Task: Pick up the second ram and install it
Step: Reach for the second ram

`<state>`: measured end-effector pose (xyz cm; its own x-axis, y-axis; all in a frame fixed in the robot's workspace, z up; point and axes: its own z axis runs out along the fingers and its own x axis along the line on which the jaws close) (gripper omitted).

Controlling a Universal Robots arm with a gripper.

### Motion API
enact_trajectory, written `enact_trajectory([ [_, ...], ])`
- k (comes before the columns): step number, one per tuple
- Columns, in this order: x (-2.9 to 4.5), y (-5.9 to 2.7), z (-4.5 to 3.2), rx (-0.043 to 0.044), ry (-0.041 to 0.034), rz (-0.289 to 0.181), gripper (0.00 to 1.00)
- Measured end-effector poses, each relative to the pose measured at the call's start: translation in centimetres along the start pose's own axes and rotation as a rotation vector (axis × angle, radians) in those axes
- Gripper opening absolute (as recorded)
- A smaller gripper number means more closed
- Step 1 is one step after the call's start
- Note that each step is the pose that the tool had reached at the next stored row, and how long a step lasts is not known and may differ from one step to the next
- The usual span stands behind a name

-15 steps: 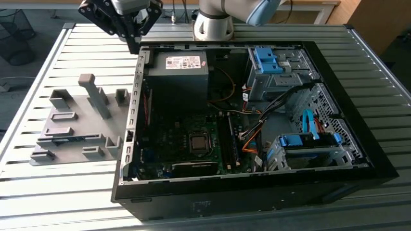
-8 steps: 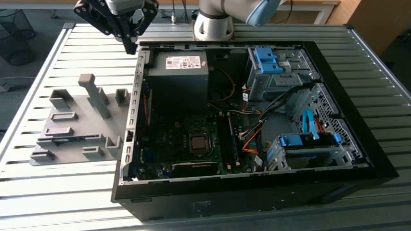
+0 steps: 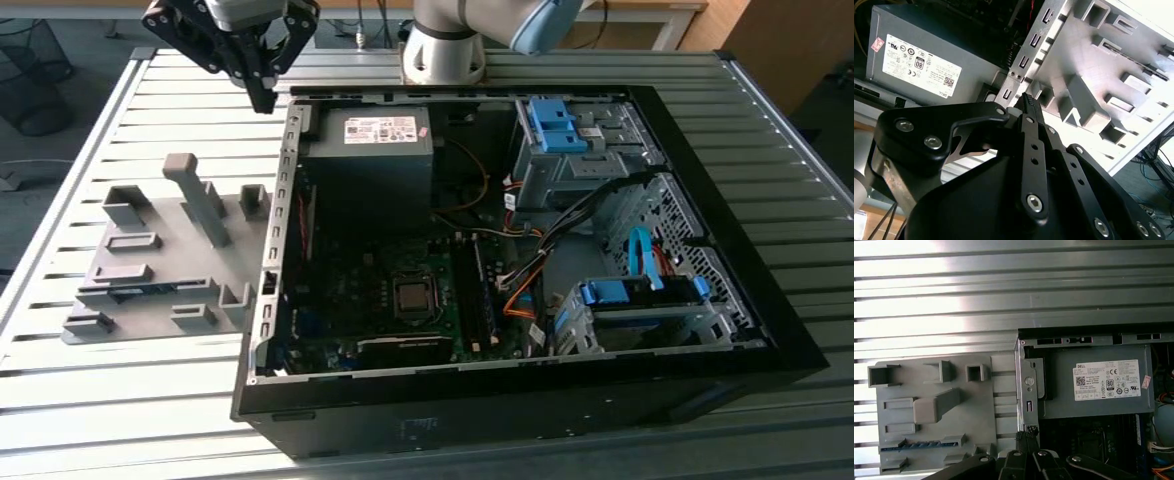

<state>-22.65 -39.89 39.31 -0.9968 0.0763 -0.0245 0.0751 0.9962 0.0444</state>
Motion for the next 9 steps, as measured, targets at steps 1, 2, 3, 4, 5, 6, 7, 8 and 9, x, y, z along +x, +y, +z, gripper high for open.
enact_trajectory([
  [1, 0.11, -0.01, 0.0, 0.0, 0.0001, 0.0, 0.11],
  [2, 0.22, -0.02, -0.01, 0.0001, 0.0001, 0.0, 0.11],
  [3, 0.32, -0.02, -0.01, 0.0001, 0.0001, 0.0, 0.11],
  [4, 0.42, -0.03, -0.01, 0.0001, 0.0001, 0.0, 0.11],
  [5, 0.52, -0.04, -0.01, 0.0001, 0.0001, 0.0, 0.11],
  [6, 0.64, -0.05, -0.02, 0.0002, 0.0002, 0.0, 0.11],
  [7, 0.76, -0.07, -0.01, 0.0001, 0.0001, 0.0, 0.11],
  [8, 0.87, -0.11, -0.02, 0.0001, 0.0001, 0.0, 0.11],
  [9, 1.0, -0.18, -0.02, 0.0, 0.0001, 0.0, 0.11],
])
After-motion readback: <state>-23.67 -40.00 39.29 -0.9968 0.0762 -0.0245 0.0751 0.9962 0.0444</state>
